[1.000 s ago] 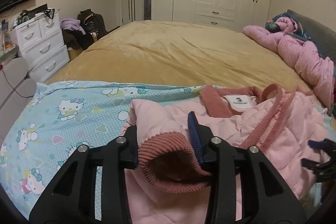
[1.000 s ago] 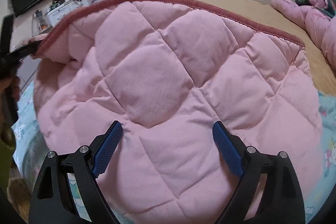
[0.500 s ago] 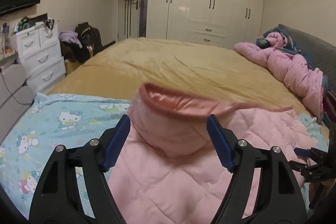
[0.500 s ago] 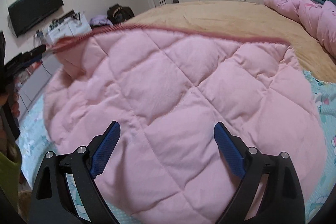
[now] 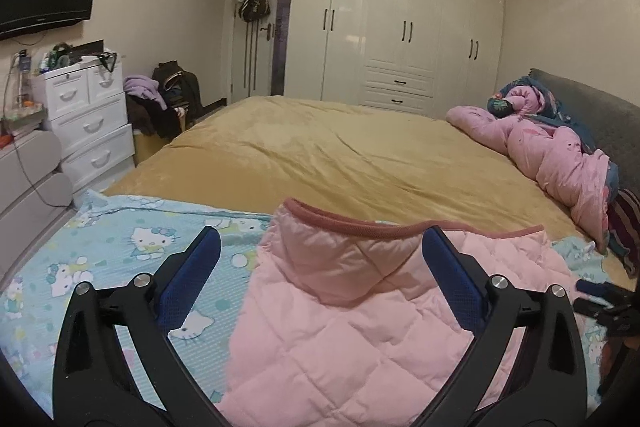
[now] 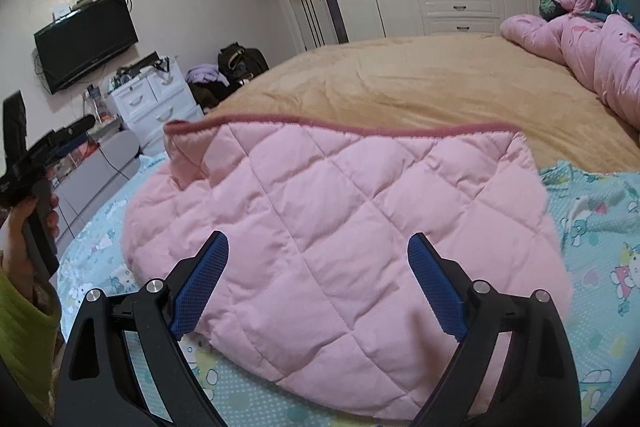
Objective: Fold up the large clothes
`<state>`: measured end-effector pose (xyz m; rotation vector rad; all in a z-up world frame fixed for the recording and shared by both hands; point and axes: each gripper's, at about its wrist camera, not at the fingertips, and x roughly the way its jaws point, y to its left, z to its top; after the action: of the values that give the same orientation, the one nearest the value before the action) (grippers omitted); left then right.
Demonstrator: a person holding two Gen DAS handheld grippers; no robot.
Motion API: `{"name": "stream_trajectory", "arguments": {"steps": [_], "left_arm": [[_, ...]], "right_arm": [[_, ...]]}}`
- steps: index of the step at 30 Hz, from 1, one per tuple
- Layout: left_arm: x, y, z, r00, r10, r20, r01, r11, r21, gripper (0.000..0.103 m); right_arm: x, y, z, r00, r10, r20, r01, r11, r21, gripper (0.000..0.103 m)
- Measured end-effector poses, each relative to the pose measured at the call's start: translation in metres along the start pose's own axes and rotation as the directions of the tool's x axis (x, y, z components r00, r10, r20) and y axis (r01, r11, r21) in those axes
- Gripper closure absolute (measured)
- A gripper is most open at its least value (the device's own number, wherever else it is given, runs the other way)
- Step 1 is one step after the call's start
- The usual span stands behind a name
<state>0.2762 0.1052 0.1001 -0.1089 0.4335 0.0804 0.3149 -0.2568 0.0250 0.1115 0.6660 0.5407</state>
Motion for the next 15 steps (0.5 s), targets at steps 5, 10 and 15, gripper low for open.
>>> {"name": "stream_trajectory", "arguments": {"steps": [5,10,15], "left_arm": [[-0.004,0.01,-0.007,0.999,0.042,-0.021,-0.042,0.999,0.01,0.008],[0.005,0.02,-0.019,0.994,0.084,-0.067,-0.082,0.996,0.036,0.008],[0.022,0.027,-0.033,0.985,0.118,-0.123,-0.109,0.991,0.078,0.008]], "right_arm": [[-0.024,-0.012,0.003,0.999,-0.028,0.046,0.028,1.0,0.003,0.011],[-0.038,-0.038,0.007,0.993,-0.096,0.071,0.094,0.995,0.033,0.008],[-0.038,-0.067,0.008,0.981,-0.178,0.072,0.174,0.983,0.063,0.006]]}}
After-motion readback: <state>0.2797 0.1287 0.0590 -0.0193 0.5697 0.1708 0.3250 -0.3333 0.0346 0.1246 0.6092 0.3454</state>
